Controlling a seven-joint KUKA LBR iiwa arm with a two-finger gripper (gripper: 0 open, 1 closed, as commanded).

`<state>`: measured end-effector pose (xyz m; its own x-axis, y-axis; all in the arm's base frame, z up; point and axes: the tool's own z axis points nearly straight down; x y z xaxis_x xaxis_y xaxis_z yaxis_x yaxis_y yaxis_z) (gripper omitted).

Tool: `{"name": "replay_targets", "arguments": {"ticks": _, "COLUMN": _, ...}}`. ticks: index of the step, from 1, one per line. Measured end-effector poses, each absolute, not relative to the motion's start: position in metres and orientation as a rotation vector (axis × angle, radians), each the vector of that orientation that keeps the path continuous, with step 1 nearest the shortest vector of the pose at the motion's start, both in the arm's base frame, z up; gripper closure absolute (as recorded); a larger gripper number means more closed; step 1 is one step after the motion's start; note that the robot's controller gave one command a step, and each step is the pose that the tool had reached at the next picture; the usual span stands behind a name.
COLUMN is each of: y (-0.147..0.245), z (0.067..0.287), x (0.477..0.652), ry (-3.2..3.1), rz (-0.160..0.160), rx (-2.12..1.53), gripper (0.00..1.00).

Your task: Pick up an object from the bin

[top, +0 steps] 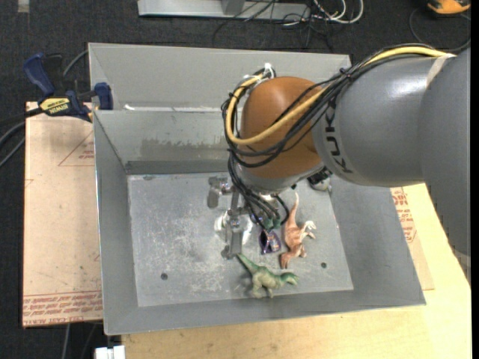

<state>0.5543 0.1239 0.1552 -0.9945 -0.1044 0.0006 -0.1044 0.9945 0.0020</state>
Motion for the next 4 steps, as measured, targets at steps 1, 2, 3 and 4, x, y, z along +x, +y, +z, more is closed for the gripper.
{"name": "replay_targets", "arguments": {"ticks": 1, "y": 0.105, "z": 0.122, "x": 0.582, "ry": -3.141, "rz": -0.004, "rx": 0.193, "gripper": 0.00}}
{"name": "replay_targets", "arguments": {"ticks": 2, "y": 0.065, "z": 0.077, "x": 0.564, "ry": -3.142, "rz": -0.005, "rx": -0.026, "gripper": 0.00}}
{"name": "replay_targets", "arguments": {"ticks": 3, "y": 0.044, "z": 0.075, "x": 0.605, "ry": -3.151, "rz": -0.006, "rx": 0.035, "gripper": 0.00}}
{"name": "replay_targets", "arguments": {"ticks": 4, "y": -0.006, "z": 0.071, "x": 0.592, "ry": -3.142, "rz": -0.007, "rx": -0.145, "gripper": 1.00}}
